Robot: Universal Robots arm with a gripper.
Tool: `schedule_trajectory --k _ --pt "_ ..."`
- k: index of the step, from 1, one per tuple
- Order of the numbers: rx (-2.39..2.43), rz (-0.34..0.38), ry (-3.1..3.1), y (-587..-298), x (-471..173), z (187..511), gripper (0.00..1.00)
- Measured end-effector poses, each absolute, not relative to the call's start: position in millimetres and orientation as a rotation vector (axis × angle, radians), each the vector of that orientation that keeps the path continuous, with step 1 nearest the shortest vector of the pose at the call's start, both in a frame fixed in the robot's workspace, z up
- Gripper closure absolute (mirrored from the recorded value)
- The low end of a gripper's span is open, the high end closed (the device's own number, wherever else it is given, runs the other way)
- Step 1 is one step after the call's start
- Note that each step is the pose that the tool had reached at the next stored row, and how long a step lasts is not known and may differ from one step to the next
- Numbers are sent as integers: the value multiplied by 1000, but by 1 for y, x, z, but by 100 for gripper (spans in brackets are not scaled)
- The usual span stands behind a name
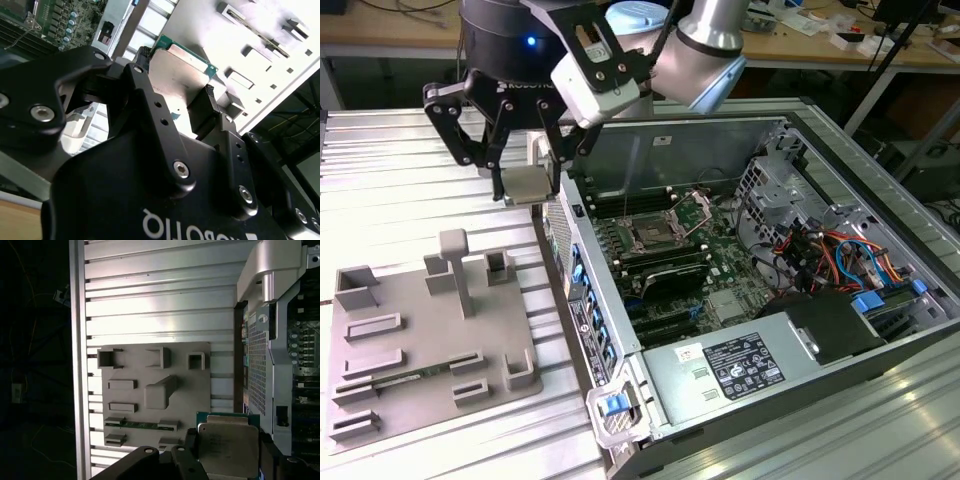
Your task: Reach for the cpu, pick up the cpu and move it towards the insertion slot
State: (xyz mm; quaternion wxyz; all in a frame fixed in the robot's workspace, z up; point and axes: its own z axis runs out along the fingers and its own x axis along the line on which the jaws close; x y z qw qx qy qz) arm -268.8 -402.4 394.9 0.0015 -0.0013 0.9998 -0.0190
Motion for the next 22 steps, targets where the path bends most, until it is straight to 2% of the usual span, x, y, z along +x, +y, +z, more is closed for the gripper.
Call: schedule_trajectory --k 22 --pt "-4 -60 3138 -400 -216 395 45"
